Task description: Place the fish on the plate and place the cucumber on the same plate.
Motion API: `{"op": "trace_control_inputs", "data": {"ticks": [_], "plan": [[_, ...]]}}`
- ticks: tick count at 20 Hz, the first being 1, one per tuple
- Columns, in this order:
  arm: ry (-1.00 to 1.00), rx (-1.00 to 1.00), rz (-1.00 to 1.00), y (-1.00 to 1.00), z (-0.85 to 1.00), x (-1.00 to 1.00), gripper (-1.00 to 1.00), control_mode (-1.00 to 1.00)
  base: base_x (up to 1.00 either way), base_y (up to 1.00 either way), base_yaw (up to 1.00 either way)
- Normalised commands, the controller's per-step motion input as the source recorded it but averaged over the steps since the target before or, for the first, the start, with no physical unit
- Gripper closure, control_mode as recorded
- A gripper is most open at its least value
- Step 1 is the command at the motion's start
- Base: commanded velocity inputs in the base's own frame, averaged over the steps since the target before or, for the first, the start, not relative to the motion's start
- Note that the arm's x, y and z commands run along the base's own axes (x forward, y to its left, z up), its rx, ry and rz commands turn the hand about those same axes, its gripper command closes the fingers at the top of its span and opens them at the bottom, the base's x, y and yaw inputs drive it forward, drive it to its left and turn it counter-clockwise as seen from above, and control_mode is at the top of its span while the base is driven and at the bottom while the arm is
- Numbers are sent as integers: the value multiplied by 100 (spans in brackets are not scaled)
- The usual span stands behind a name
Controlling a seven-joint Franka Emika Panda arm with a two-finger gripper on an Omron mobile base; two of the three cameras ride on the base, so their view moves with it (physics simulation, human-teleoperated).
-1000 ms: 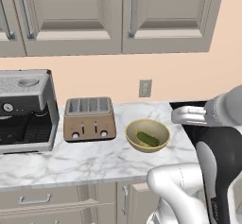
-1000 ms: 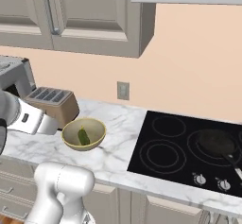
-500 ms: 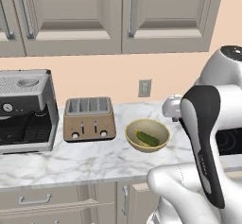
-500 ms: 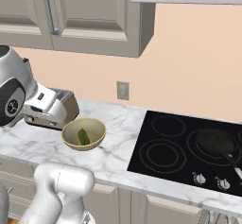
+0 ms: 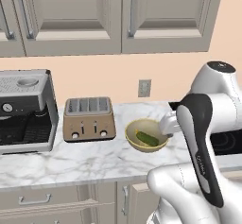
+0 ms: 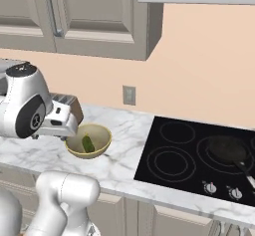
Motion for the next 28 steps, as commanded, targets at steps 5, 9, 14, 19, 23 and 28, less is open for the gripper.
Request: {"op": "trace_control_inputs", "data": {"ticks": [5,9,14,19,23,28], "plan": [[2,-10,1,0,-21,65,-100,-100,0,0,0],[9,-7,0,0,-6,96,-100,-100,0,0,0],[2,0,0,0,-15,52,-100,-100,0,0,0],[0,0,0,3,-48,42,-100,-100,0,0,0],[0,0,0,8,-50,30,-100,-100,0,0,0],[0,0,0,8,-24,30,-100,-100,0,0,0]]}}
